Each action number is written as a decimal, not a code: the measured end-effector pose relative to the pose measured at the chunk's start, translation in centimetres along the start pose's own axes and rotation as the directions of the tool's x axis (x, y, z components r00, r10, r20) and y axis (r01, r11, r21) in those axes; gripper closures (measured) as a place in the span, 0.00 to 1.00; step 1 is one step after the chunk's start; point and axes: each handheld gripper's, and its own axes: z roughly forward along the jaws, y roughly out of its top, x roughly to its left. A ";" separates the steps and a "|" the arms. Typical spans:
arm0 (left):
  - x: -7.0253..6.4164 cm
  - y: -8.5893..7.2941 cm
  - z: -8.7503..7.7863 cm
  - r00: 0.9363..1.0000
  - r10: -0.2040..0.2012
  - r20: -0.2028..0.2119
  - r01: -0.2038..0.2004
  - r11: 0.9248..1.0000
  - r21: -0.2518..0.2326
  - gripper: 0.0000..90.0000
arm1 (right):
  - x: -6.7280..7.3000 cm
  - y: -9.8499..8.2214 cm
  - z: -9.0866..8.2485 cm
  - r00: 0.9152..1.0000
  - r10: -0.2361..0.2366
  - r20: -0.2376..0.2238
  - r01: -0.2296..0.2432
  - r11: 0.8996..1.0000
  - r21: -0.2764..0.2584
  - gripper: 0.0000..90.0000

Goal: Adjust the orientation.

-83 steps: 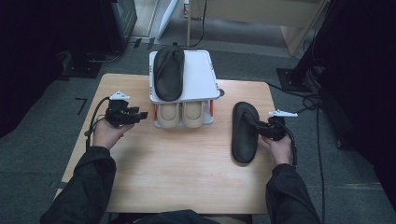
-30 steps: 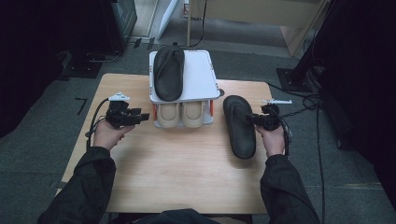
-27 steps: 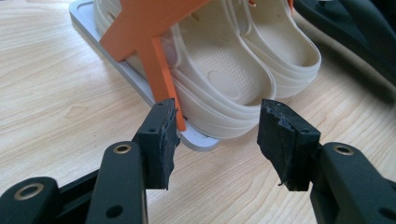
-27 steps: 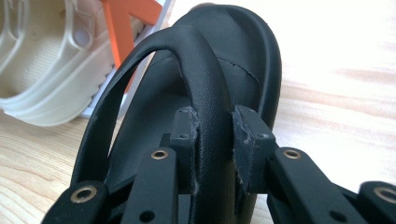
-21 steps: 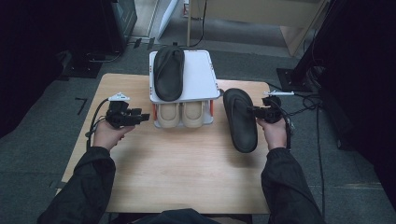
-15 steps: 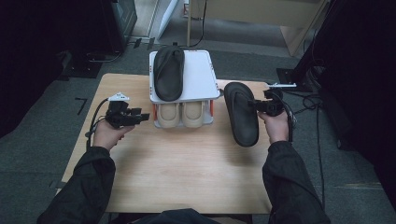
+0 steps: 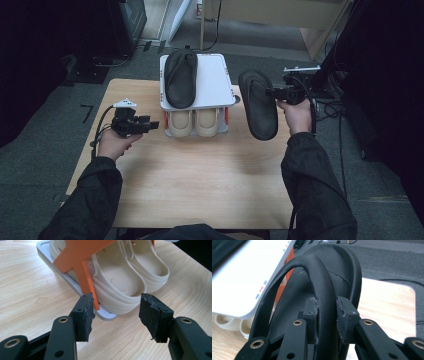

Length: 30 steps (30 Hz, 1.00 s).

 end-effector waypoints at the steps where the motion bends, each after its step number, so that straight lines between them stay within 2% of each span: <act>1: 0.0 0.0 0.0 1.000 0.003 0.001 -0.003 1.000 -0.003 0.50 | 0.1 0.4 -0.1 1.000 -0.006 -0.001 0.006 1.000 -0.005 0.79; 5: -0.2 -0.1 -0.2 1.000 0.003 0.012 -0.003 1.000 -0.008 0.50 | 0.5 1.9 -0.7 1.000 -0.006 -0.005 0.006 1.000 -0.012 0.79; 14: -0.5 -0.5 -0.7 1.000 0.009 0.019 -0.009 1.000 -0.015 0.49 | 2.6 5.1 -0.4 0.998 -0.060 -0.016 0.059 0.998 -0.025 0.79; 18: -0.6 -0.8 -0.9 1.000 0.019 0.020 -0.018 1.000 -0.016 0.49 | 3.7 6.2 0.3 0.997 -0.075 -0.028 0.074 0.997 -0.026 0.79; 23: -0.6 -1.0 -1.1 1.000 0.012 0.023 -0.011 1.000 -0.021 0.49 | 5.0 7.1 1.6 0.995 -0.089 -0.036 0.089 0.996 -0.013 0.79; 30: -0.8 -1.0 -0.9 0.999 0.022 0.029 -0.022 1.000 -0.013 0.49 | 6.6 7.8 3.9 0.996 -0.079 -0.046 0.079 0.997 0.000 0.79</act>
